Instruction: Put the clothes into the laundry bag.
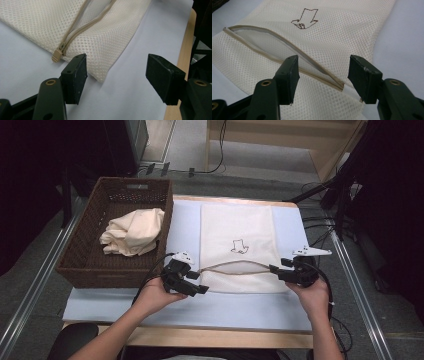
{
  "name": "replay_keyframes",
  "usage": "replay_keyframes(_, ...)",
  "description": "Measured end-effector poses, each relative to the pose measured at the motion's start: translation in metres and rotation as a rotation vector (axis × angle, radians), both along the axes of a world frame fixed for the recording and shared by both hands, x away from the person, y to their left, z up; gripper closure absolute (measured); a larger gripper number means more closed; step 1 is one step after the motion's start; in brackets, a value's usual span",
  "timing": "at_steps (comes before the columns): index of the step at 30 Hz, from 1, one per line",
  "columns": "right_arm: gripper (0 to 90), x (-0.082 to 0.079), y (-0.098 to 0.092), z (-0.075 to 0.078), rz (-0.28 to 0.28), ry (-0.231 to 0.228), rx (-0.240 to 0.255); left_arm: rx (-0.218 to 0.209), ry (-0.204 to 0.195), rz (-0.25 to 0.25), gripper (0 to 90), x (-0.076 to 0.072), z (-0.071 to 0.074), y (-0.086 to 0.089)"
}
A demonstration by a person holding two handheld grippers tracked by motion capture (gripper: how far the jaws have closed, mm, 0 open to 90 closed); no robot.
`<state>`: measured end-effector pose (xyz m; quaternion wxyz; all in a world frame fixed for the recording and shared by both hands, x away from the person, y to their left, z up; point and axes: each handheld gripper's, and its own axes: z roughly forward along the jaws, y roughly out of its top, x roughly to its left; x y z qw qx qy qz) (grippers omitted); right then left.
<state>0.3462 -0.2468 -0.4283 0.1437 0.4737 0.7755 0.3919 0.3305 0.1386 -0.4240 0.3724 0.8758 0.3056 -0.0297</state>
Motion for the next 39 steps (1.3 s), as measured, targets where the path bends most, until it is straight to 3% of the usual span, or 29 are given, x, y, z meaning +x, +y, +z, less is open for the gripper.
replay_keyframes(3, 42.7, 0.0002, 0.0003, -0.0002, -0.001, 0.001, -0.001, -0.016, 0.012, 0.0, 34.3, -0.0006, 0.001, -0.0001)
replay_keyframes(39, 41.9, 0.0005, 0.0014, -0.0002, 0.01, 0.012, 0.001, 0.014, 0.012, -0.016, 34.3, -0.0037, 0.0058, -0.0012)
